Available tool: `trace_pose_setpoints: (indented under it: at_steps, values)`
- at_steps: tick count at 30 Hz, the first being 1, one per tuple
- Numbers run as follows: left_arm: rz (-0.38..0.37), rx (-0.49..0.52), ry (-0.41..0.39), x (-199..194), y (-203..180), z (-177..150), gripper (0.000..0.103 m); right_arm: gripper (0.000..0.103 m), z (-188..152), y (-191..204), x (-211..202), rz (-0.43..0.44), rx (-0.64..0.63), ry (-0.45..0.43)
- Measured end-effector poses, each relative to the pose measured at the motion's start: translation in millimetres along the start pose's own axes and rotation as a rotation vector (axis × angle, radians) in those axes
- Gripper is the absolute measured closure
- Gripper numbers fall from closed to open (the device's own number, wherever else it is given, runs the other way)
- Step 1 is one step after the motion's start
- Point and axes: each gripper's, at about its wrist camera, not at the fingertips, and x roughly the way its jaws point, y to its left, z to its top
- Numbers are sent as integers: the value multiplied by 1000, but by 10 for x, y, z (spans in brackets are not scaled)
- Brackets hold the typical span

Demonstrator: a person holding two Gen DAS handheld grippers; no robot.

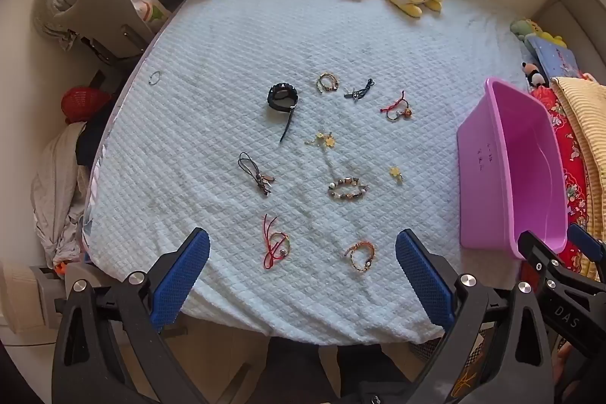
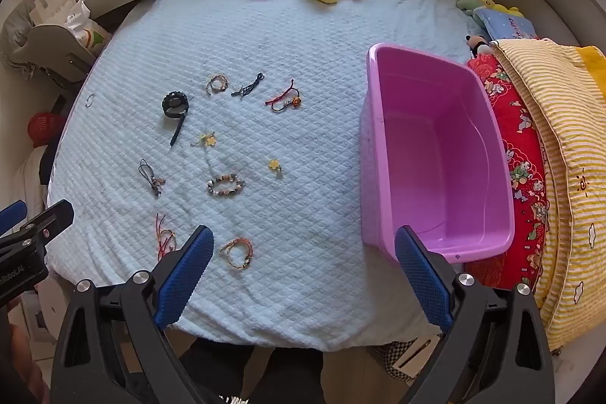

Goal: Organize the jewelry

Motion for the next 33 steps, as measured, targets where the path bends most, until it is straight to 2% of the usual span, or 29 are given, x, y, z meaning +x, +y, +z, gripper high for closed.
trace_pose_setpoints:
  at_steps: [33]
  values:
    - [16,8,-1,-20,4,29,6,11,8,7,-3,5,2,-2]
